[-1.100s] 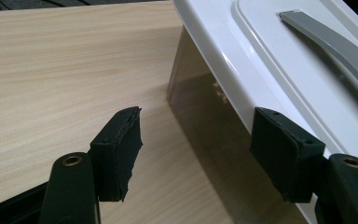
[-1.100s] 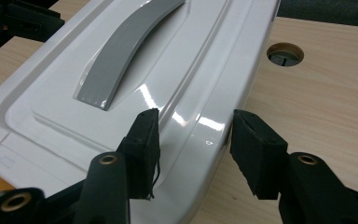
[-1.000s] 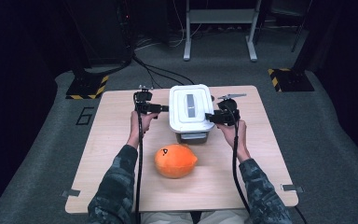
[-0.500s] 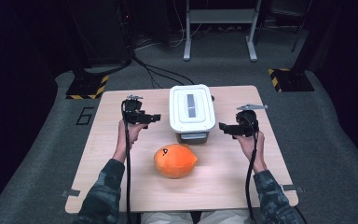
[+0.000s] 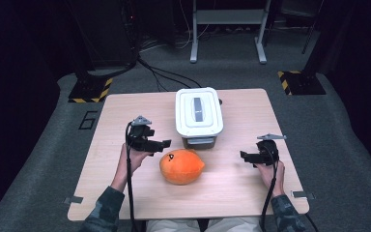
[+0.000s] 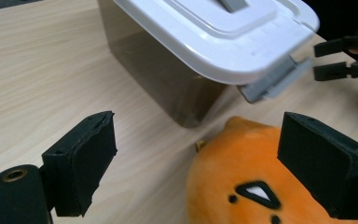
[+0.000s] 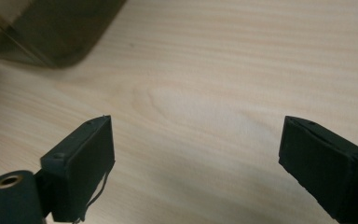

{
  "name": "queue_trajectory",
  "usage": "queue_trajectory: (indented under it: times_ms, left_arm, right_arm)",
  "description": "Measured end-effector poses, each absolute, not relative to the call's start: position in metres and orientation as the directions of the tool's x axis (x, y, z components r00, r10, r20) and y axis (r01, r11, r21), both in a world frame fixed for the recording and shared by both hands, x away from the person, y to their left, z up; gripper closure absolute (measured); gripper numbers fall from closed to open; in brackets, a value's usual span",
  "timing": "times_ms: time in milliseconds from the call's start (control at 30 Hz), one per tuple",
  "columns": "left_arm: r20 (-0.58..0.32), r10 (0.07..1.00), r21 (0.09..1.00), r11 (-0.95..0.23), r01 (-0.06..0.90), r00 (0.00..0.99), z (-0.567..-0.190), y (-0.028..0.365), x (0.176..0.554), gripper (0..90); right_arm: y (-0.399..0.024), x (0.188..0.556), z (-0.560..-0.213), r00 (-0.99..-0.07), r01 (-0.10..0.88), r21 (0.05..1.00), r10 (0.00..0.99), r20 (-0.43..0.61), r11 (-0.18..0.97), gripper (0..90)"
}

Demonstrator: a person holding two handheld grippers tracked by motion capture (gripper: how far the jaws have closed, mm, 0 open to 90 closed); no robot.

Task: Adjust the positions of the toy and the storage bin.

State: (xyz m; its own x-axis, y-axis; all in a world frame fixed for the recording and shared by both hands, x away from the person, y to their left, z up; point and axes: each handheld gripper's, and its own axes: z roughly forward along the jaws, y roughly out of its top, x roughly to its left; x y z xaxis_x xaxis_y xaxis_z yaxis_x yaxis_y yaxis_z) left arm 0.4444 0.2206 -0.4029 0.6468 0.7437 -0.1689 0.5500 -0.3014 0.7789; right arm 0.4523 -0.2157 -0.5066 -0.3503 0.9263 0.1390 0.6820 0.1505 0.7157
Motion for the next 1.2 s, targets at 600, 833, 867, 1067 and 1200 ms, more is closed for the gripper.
queue_trajectory:
  times_ms: [600,833,867,1067,1200]
  left_arm:
    - [-0.162,0.671,0.737,-0.406,0.541,0.724,-0.441,0.187,0.414,15.1]
    - [-0.155,0.674,0.718,-0.425,0.551,0.723,-0.458,0.182,0.405,24.2]
    - [-0.158,0.681,0.715,-0.421,0.558,0.715,-0.463,0.182,0.403,26.2]
    - [-0.146,0.702,0.711,-0.416,0.567,0.697,-0.472,0.181,0.399,40.4]
    - [-0.146,0.702,0.721,-0.407,0.561,0.697,-0.475,0.181,0.396,52.5]
  right_arm:
    - [-0.217,0.446,-0.528,-0.349,0.642,0.731,0.937,0.01,0.232,7.2]
    - [-0.217,0.446,-0.528,-0.347,0.641,0.732,0.938,0.006,0.232,7.5]
    - [-0.217,0.445,-0.528,-0.347,0.641,0.732,0.938,0.008,0.231,7.6]
    - [-0.216,0.445,-0.528,-0.341,0.641,0.734,0.94,0.01,0.225,8.2]
    - [-0.216,0.445,-0.528,-0.34,0.64,0.735,0.941,0.009,0.224,8.6]
